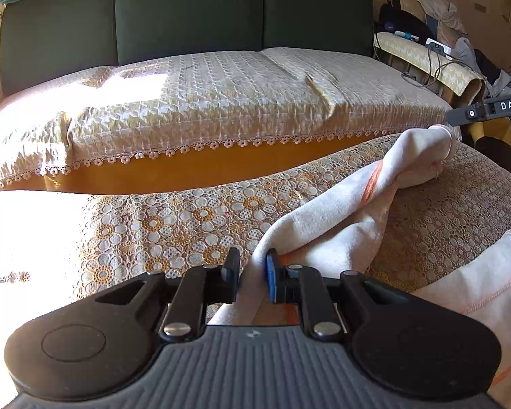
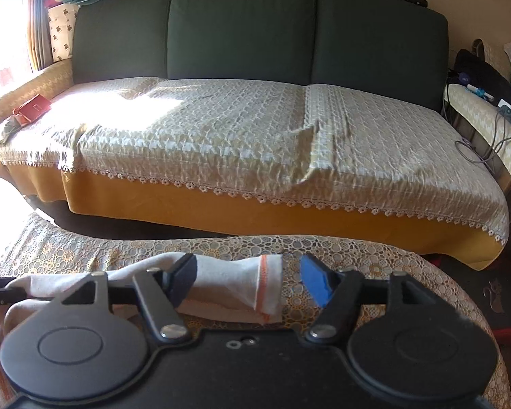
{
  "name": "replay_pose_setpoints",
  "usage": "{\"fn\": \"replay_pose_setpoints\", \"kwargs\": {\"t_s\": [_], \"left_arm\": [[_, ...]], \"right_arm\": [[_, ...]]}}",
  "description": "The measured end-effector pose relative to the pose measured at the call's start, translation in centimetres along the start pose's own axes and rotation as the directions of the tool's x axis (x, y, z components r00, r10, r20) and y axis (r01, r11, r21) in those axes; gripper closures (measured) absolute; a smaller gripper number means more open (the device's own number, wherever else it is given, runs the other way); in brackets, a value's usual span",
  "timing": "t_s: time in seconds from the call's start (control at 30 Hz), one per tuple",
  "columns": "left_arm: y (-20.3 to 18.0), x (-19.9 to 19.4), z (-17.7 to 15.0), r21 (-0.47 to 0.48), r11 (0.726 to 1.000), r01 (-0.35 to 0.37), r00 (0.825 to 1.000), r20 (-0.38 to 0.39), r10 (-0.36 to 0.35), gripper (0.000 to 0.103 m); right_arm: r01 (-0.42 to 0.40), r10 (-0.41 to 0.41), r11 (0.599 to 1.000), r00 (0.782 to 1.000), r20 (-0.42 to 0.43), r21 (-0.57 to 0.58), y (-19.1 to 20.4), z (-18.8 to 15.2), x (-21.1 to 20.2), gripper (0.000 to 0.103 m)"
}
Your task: Fold clothes
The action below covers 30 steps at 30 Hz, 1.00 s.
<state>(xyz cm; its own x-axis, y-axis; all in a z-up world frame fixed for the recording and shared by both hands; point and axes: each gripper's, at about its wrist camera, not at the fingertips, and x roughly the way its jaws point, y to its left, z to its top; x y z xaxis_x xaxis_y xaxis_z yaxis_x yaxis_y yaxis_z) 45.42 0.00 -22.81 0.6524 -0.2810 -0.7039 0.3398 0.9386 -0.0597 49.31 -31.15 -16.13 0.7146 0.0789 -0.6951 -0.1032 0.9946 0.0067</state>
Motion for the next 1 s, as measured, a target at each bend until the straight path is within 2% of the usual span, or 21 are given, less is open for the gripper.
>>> {"fn": "replay_pose_setpoints", "kwargs": {"t_s": [0.17, 0.3, 0.37, 0.47, 0.6, 0.8, 0.93, 1.0], "left_arm": [[1.2, -2.1, 1.5, -0.022, 1.000, -0.011, 0.996, 0.083, 0.013, 0.089], [1.8, -2.3, 2.1, -0.014, 1.000, -0.005, 0.997, 0.083, 0.006, 0.089], [1.1, -2.8, 1.5, 0.020, 0.999, 0.037, 0.996, 0.075, -0.039, 0.089], [-1.0, -3.6, -0.7, 0.132, 0.988, 0.084, 0.995, 0.039, -0.090, 0.089], [-3.0, -3.4, -3.2, 0.225, 0.970, 0.091, 0.996, -0.003, -0.093, 0.089], [-2.0, -1.7, -2.7, 0.156, 0.986, 0.054, 0.999, -0.005, -0.053, 0.089], [-1.4, -1.2, -2.4, 0.156, 0.987, 0.045, 0.999, -0.011, -0.044, 0.089], [-1.4, -0.9, -2.4, 0.163, 0.986, 0.040, 0.999, -0.016, -0.038, 0.089]], "right_arm": [[-0.037, 0.041, 0.991, 0.999, -0.031, 0.128, -3.3, -0.7, 0.6, 0.000], [-0.072, 0.084, 0.982, 0.995, -0.061, 0.176, -4.7, -1.5, 1.2, 0.000], [-0.077, 0.091, 0.982, 0.993, -0.075, 0.171, -4.6, -1.9, 1.6, 0.000], [-0.086, 0.101, 0.986, 0.989, -0.105, 0.142, -4.2, -2.1, 2.5, 0.000], [-0.092, 0.106, 0.990, 0.986, -0.127, 0.109, -3.3, -2.2, 3.6, 0.000], [-0.104, 0.116, 0.989, 0.987, -0.109, 0.106, -1.8, -1.4, 5.0, 0.000], [-0.047, 0.058, 0.989, 0.996, -0.074, 0.143, -1.0, -0.4, 6.1, 0.000], [-0.012, 0.026, 0.989, 0.995, -0.095, 0.147, -0.6, -0.2, 7.1, 0.000]]}}
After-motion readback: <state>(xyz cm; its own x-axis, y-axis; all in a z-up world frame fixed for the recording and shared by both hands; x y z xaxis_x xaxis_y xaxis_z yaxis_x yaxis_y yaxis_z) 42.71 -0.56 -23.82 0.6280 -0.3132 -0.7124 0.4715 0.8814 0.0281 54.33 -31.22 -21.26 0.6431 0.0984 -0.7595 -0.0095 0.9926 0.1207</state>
